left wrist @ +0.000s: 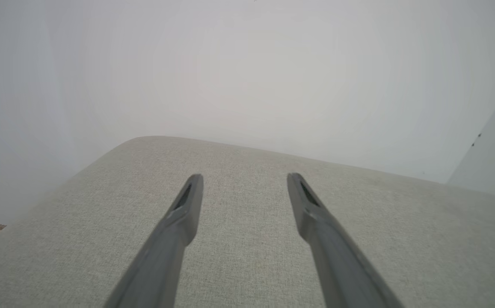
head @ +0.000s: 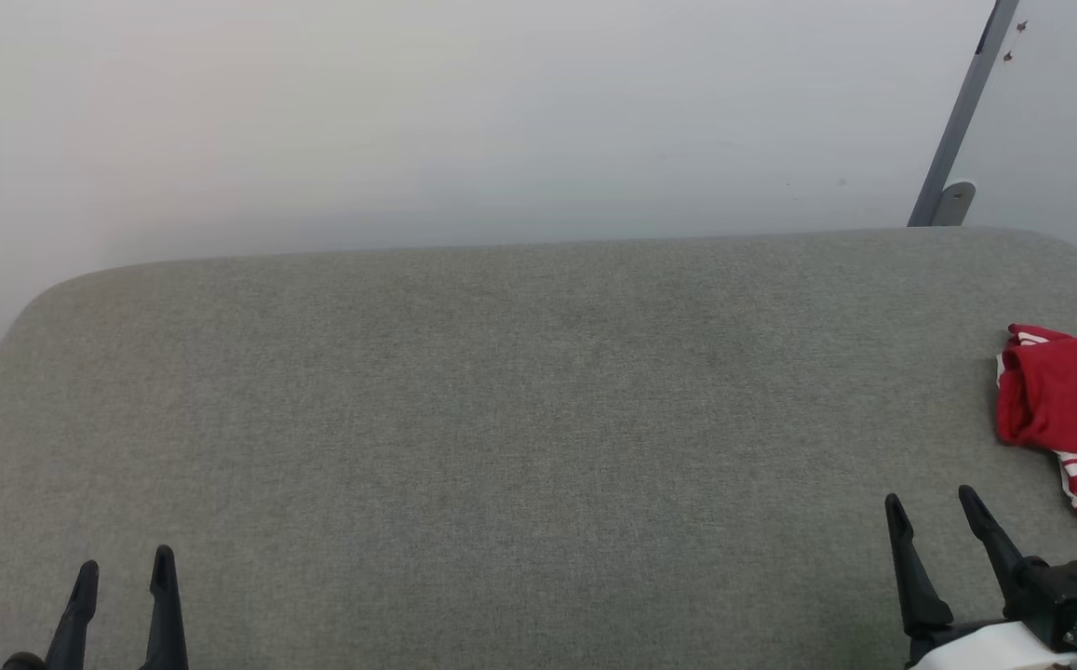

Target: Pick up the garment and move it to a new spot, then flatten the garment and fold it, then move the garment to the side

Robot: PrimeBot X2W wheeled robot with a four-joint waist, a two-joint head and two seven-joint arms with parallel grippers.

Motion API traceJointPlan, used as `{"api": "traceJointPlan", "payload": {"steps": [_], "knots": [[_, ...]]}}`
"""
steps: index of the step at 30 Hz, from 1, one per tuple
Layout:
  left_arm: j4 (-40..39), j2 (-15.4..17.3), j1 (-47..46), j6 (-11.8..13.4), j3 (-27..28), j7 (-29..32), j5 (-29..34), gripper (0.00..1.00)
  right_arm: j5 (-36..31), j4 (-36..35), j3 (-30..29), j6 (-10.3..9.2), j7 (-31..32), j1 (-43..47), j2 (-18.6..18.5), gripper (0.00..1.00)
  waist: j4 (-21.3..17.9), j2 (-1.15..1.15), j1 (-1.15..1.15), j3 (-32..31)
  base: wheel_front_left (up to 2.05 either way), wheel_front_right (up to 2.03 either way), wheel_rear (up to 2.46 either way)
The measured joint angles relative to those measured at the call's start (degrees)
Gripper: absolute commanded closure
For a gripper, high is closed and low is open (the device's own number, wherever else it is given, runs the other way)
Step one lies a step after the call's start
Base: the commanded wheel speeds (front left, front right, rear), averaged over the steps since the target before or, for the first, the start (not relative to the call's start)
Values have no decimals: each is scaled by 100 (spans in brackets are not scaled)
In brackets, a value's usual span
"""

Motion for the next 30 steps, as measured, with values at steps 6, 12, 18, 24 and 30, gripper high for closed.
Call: {"api": "traceJointPlan", "payload": {"steps": [6,12,18,24,30], "knots": [[36,-98,-1,0,140,0,42,100,-1,4,1,0,-1,3,18,100,56,0,0,12,0,0,0],[288,-256,8,0,107,83,-78,100,165,259,8,0,88,59,102,100,61,0,0,20,0,0,0],[352,-289,-45,0,93,249,-680,100,832,272,-25,0,253,30,127,100,63,0,0,39,0,0,0],[400,-319,-202,0,74,409,-1188,100,1466,265,-52,-1,411,-15,163,100,66,0,0,58,0,0,0],[436,-343,-302,0,58,531,-1622,100,1960,258,-88,-1,531,-110,192,100,68,0,0,74,0,0,0]]}}
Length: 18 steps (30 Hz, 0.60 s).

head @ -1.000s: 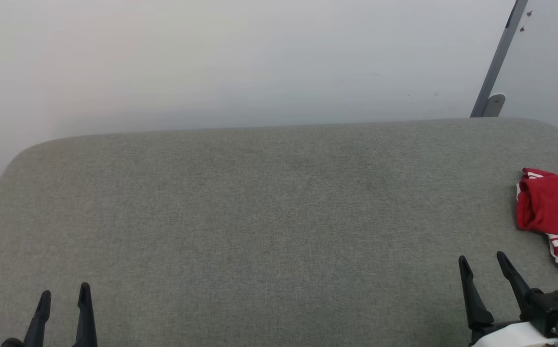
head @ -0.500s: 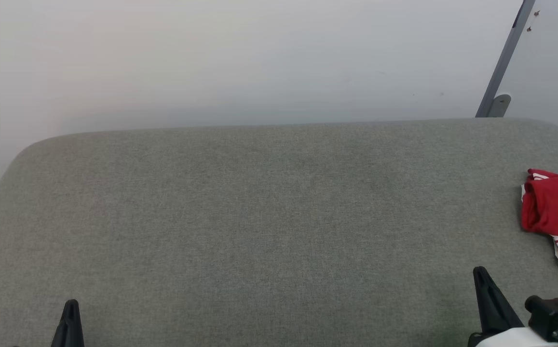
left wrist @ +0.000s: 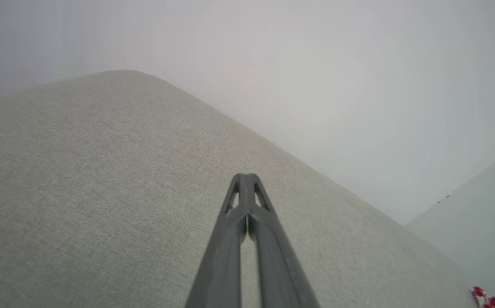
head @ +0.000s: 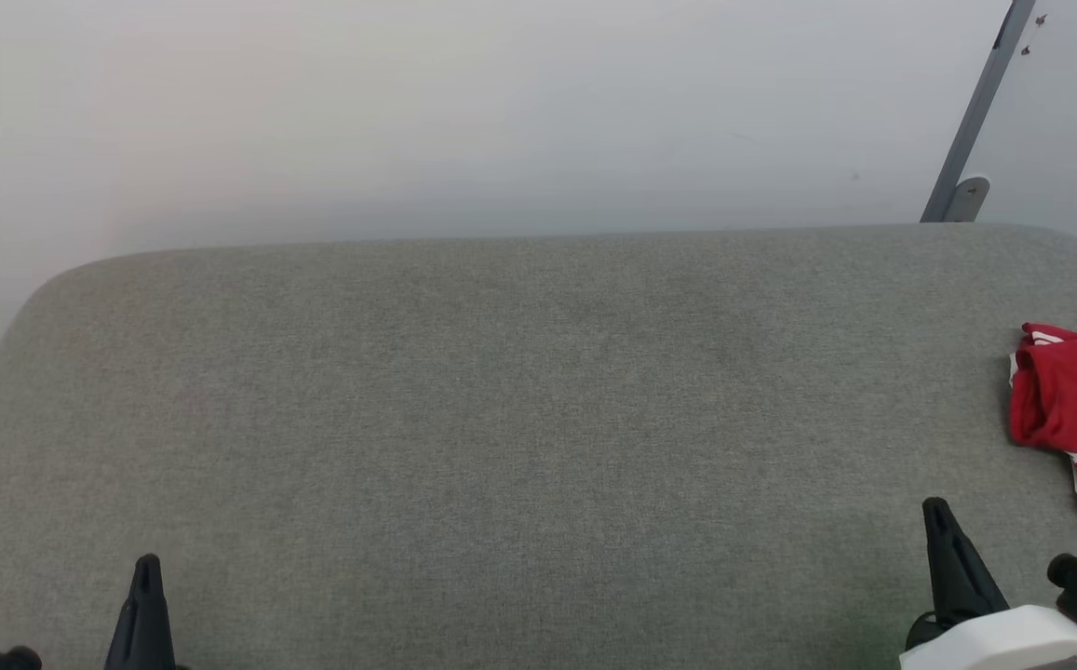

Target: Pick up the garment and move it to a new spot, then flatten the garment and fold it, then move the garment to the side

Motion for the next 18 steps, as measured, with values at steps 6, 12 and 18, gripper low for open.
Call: {"api": "traceJointPlan", "payload": {"steps": [6,12,18], "knots": [[38,-37,-136,0,-16,138,-491,100,552,-4,-36,0,140,-42,42,100,2,0,0,19,0,0,0],[90,-92,-244,0,-34,271,-924,100,1080,-13,-59,0,270,-135,71,100,5,0,0,38,0,0,0],[136,-116,-355,0,-53,380,-1325,100,1568,-14,-80,0,382,-201,92,100,7,0,0,57,0,0,0]]}}
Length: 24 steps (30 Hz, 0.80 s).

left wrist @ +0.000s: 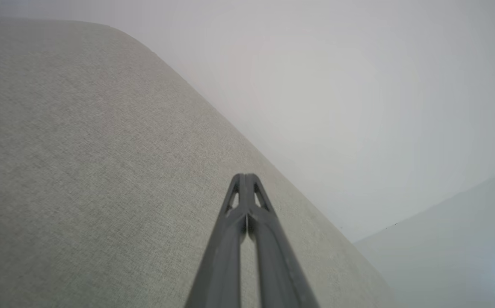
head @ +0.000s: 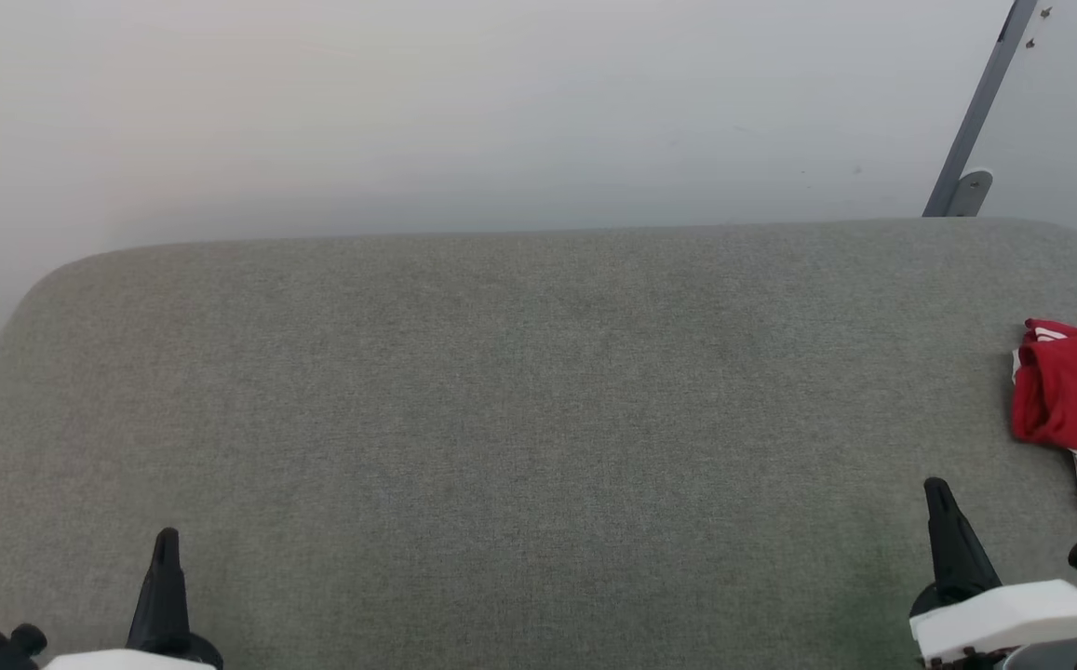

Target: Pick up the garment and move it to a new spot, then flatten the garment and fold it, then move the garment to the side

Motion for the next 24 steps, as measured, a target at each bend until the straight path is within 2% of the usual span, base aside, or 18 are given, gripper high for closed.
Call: {"api": "traceJointPlan", "payload": {"steps": [24], "knots": [[137,-92,-427,0,-46,460,-1475,100,1734,-13,-97,-1,450,-273,101,100,10,0,0,78,0,0,0]]}}
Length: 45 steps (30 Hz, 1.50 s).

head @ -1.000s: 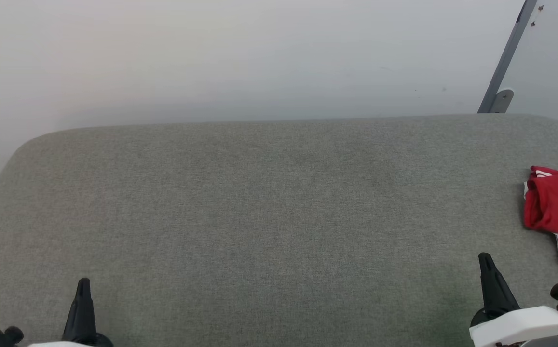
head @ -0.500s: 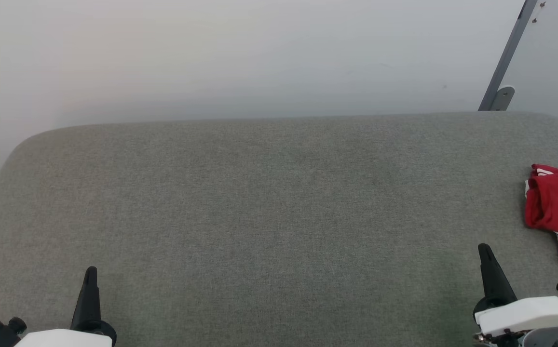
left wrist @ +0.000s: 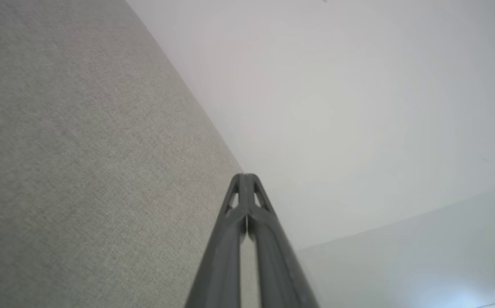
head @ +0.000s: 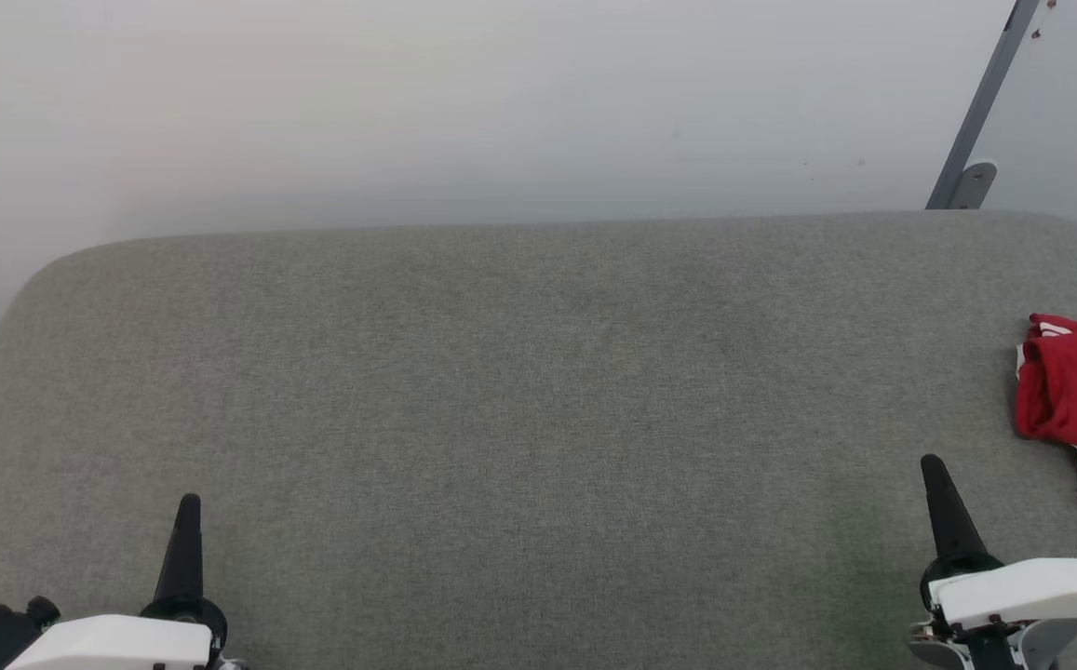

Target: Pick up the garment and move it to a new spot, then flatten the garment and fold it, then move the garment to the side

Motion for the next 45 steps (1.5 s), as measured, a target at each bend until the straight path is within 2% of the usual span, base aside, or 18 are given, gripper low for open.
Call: {"api": "traceJointPlan", "payload": {"steps": [24,45], "knots": [[112,-97,-318,0,-34,339,-1179,100,1328,-16,-78,0,344,-171,76,100,10,0,0,75,0,0,0],[193,-144,-525,0,-65,580,-1956,100,2260,-26,-118,0,586,-314,120,100,18,0,0,138,0,0,0]]}}
